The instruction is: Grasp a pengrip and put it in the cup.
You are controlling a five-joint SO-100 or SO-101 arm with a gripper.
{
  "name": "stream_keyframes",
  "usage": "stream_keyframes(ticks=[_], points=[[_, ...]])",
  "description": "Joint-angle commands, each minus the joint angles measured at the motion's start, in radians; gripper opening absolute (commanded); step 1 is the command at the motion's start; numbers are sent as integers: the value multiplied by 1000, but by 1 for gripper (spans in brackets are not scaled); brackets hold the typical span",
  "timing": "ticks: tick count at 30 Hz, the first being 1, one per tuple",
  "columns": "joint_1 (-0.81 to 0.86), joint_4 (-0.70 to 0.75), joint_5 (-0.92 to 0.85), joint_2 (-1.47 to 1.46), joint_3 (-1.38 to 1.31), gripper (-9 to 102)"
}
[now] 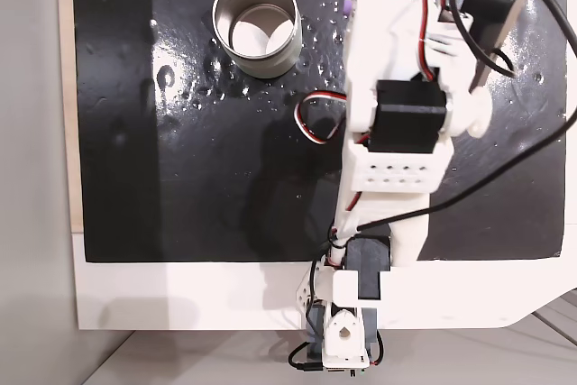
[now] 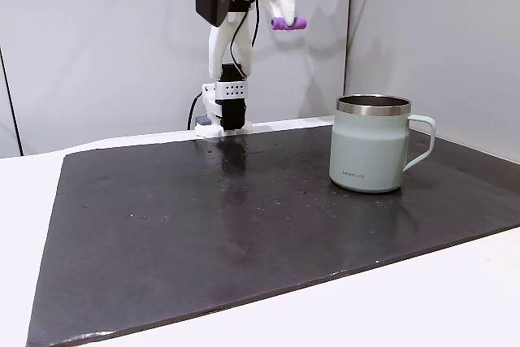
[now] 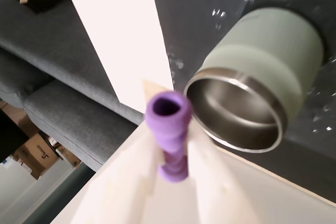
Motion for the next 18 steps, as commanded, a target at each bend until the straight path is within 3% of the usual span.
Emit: stream_keyframes(ticks=[1, 10, 18], points=[[-58, -26, 29, -43, -126, 0], [-173, -172, 41, -124, -199, 0], [-287, -170, 26, -183, -213, 0]])
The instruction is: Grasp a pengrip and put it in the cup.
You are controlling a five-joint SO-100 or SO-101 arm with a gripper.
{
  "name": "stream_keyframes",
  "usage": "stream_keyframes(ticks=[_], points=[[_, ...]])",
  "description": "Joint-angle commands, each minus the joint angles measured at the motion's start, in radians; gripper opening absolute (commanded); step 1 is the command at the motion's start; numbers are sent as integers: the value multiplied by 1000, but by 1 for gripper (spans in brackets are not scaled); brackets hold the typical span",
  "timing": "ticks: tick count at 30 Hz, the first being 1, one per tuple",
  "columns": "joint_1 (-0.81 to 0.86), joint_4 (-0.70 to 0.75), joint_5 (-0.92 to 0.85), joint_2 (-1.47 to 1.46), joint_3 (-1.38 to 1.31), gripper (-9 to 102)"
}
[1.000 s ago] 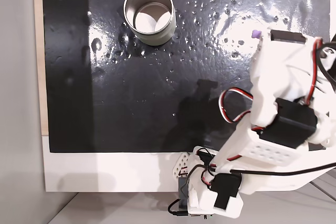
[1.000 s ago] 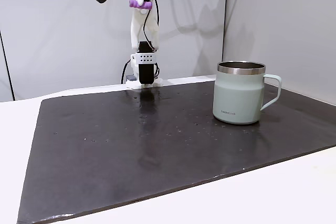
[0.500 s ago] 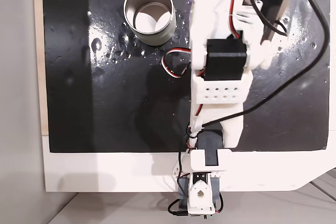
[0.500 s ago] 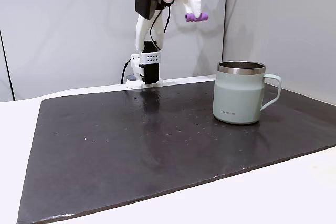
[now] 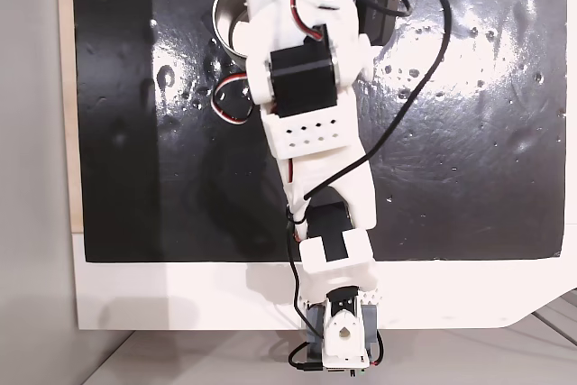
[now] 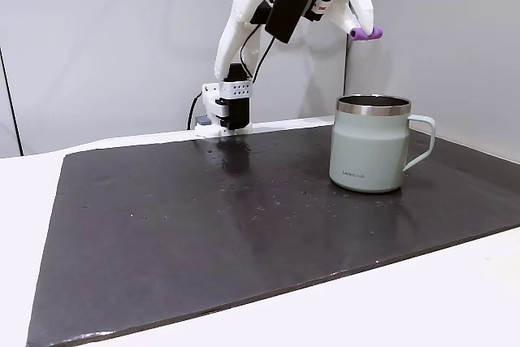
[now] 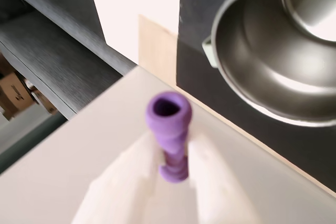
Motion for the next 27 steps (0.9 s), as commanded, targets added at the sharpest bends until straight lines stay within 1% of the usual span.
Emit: stream_keyframes(ticks=[1, 6, 17, 18, 22, 25, 27], points=[[-57, -18, -9, 8, -75, 0], [-112, 38, -37, 18, -60, 0], [-109, 57, -44, 80, -3, 1], [-109, 57, -44, 84, 5, 5], [-106, 71, -44, 97, 20, 30], [-101, 71, -44, 97, 15, 36], [-100, 74, -46, 100, 15, 37]])
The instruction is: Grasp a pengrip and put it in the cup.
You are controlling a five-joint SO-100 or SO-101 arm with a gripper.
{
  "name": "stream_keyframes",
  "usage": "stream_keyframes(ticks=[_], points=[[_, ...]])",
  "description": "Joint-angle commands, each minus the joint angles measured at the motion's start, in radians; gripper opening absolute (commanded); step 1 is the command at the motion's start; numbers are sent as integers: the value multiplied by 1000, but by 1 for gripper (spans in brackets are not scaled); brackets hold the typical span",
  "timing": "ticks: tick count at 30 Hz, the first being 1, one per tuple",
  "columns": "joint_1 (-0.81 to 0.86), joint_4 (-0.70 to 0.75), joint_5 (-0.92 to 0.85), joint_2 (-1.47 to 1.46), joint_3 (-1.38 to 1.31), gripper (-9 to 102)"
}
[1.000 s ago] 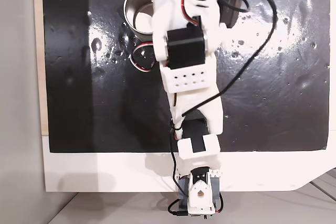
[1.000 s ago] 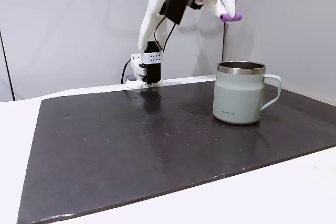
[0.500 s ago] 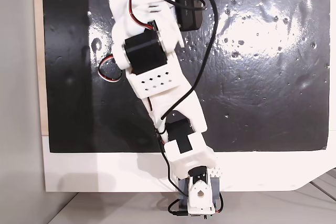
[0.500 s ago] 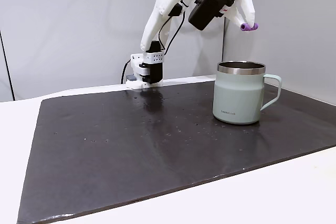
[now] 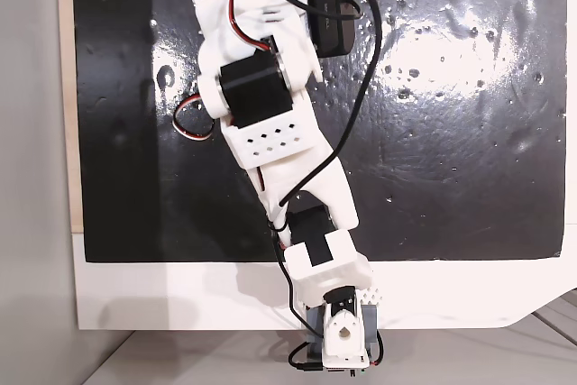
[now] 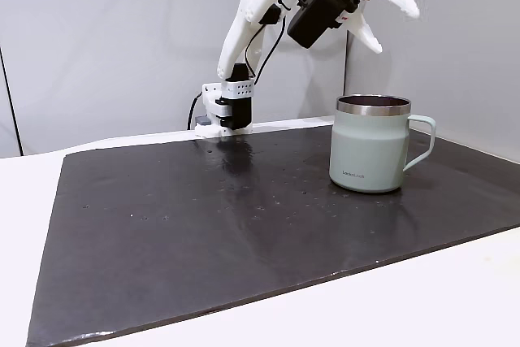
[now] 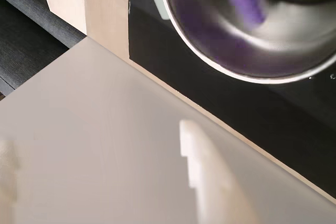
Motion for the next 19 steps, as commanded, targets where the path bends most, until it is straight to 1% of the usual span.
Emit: stream_keyframes(ticks=[1, 19], points=[[3, 9, -18, 94, -11, 37], [29, 18, -28, 110, -11, 36]])
